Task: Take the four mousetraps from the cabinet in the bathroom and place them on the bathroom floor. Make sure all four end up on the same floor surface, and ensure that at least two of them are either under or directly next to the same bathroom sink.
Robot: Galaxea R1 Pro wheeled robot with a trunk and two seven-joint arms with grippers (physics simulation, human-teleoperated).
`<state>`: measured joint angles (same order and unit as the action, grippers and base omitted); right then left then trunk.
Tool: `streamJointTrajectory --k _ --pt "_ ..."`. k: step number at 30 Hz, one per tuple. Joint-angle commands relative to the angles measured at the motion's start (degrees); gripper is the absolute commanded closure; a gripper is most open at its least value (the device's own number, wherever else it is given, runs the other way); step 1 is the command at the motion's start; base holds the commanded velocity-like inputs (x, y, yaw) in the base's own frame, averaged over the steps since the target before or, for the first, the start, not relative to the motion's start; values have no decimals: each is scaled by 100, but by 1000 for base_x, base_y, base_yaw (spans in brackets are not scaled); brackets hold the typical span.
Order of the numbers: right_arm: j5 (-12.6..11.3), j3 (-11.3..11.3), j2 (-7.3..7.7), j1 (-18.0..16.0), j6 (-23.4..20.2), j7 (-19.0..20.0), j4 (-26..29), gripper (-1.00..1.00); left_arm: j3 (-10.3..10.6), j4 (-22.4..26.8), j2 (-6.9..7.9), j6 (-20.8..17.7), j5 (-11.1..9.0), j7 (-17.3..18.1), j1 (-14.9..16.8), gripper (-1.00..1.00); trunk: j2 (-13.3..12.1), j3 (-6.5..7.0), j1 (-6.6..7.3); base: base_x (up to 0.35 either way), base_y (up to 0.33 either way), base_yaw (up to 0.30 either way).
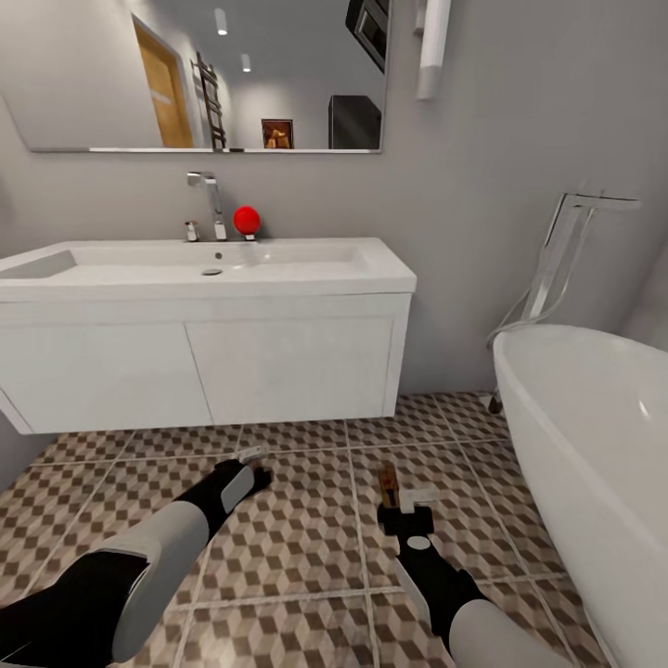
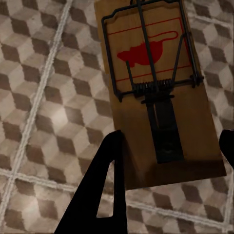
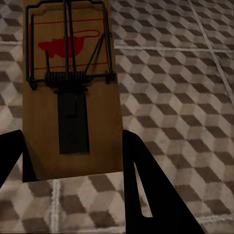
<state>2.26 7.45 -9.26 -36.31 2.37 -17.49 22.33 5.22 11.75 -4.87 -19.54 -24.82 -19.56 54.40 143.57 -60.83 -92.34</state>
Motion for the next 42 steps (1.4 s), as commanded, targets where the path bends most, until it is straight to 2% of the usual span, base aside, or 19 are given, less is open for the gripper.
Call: streamJointTrajectory --k 1,4,8,14,20,32,42 --pt "18 34 0 -6 14 -63 -59 100 55 -101 9 122 -41 202 1 100 2 -5 0 148 0 0" --pt "26 32 -4 -7 30 -62 -126 100 64 -416 18 439 108 825 1 100 2 -5 0 65 0 0" --pt "29 33 -6 -8 34 -62 -145 100 66 -545 27 565 292 1038 -1 100 2 -5 0 16 0 0" --pt "22 29 -6 -8 36 -62 -138 100 67 -634 30 643 344 1090 1 100 2 -5 0 2 0 0" --pt "20 29 -6 -8 36 -62 -95 100 67 -743 30 876 353 1095 1 100 2 -5 0 0 0 0" --pt "45 64 -2 -8 -42 -46 242 100 59 -720 30 908 355 1099 -1 100 2 -5 0 0 0 0" --pt "65 166 -33 -8 -498 -99 668 100 52 -701 35 859 348 1098 1 100 2 -5 0 0 0 0"
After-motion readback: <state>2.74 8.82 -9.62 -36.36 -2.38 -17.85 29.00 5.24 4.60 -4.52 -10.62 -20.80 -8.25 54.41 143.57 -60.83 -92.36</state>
